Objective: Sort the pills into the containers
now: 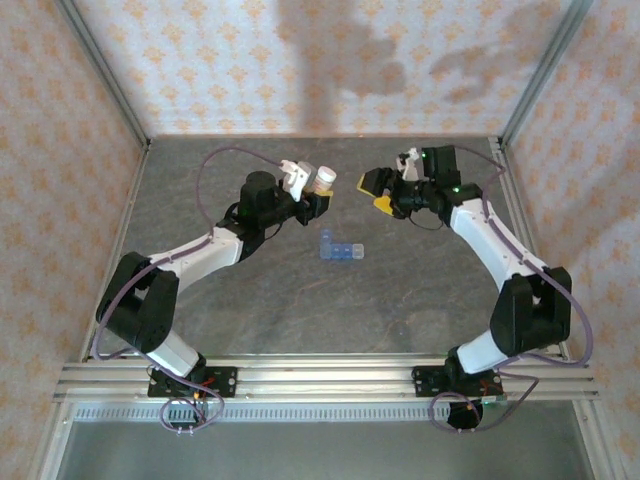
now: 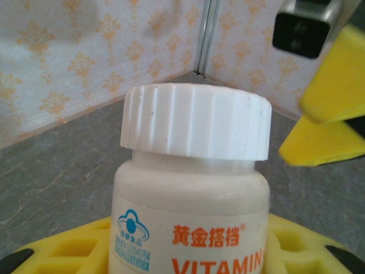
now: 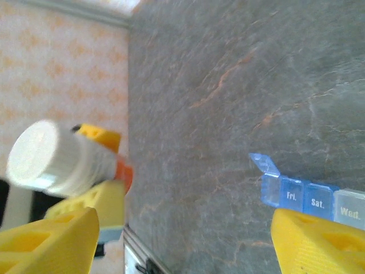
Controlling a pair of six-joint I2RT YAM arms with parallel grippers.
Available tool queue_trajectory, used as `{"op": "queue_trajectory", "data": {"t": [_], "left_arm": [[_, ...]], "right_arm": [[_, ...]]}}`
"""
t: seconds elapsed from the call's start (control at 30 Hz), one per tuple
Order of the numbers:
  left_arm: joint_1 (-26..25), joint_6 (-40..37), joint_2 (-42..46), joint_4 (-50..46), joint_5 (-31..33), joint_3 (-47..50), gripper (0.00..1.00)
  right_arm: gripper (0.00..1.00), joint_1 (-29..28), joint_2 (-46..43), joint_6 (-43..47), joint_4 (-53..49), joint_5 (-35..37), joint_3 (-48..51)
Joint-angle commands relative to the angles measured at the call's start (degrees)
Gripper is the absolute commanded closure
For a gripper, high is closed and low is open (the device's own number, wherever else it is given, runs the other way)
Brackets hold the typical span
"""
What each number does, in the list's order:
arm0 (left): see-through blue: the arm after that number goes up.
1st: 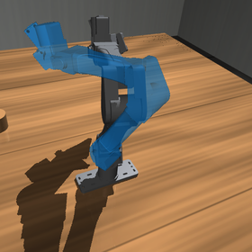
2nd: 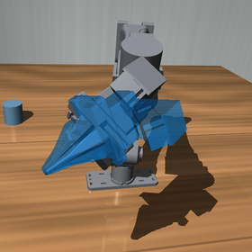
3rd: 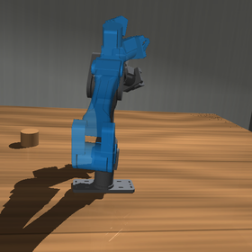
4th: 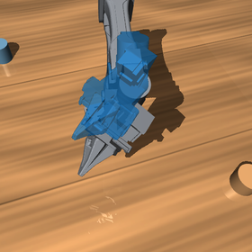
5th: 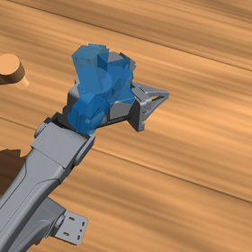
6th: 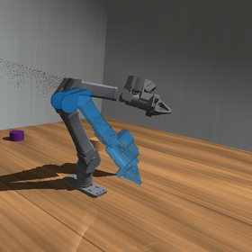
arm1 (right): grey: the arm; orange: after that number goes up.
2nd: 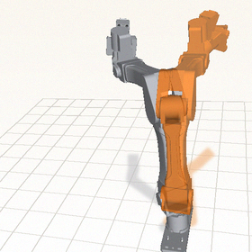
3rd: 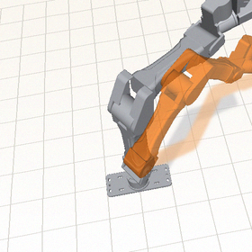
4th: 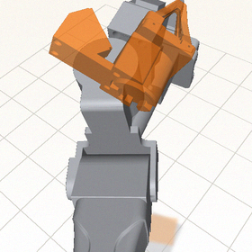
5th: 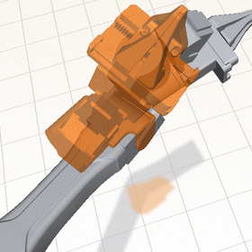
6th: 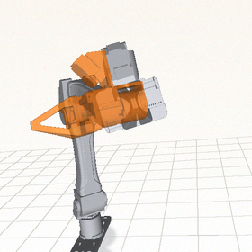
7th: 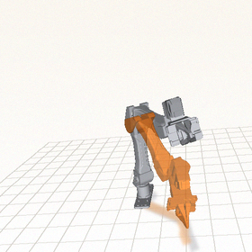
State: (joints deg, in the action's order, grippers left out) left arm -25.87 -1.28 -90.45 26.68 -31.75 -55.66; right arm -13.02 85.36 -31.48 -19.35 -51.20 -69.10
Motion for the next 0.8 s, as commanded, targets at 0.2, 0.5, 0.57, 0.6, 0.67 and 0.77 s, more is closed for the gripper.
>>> {"op": "queue_trajectory", "data": {"t": [0.2, 0.5, 0.57, 0.6, 0.67, 0.77], "left_arm": [[0.1, 4.2, 1.8, 1.5, -7.3, 0.3, 1.00], [-0.1, 5.1, 1.7, -0.5, -8.7, -0.7, 1.00], [-0.3, 4.9, 1.7, -1.0, -8.7, -0.9, 1.00], [-0.3, 5.0, 1.7, -1.2, -8.6, -1.0, 1.00], [-0.4, 4.9, 1.8, -1.4, -8.7, -1.0, 1.00], [-0.6, 4.8, 1.8, -1.4, -8.5, -1.2, 1.00]], "right_arm": [[0.24, -4.7, -6.8, -8.2, 9.4, 14.6, 0.9], [0.24, -9.8, -1.4, -4.0, 5.1, 17.3, -7.5], [0.24, -10.6, -0.4, -3.5, 4.8, 17.3, -8.7], [0.24, -10.8, 0.1, -3.4, 4.8, 17.2, -9.4], [0.25, -11.4, 1.1, -3.2, 4.3, 17.0, -10.5], [0.28, -12.2, 2.5, -2.6, 3.7, 16.6, -11.9]]}}
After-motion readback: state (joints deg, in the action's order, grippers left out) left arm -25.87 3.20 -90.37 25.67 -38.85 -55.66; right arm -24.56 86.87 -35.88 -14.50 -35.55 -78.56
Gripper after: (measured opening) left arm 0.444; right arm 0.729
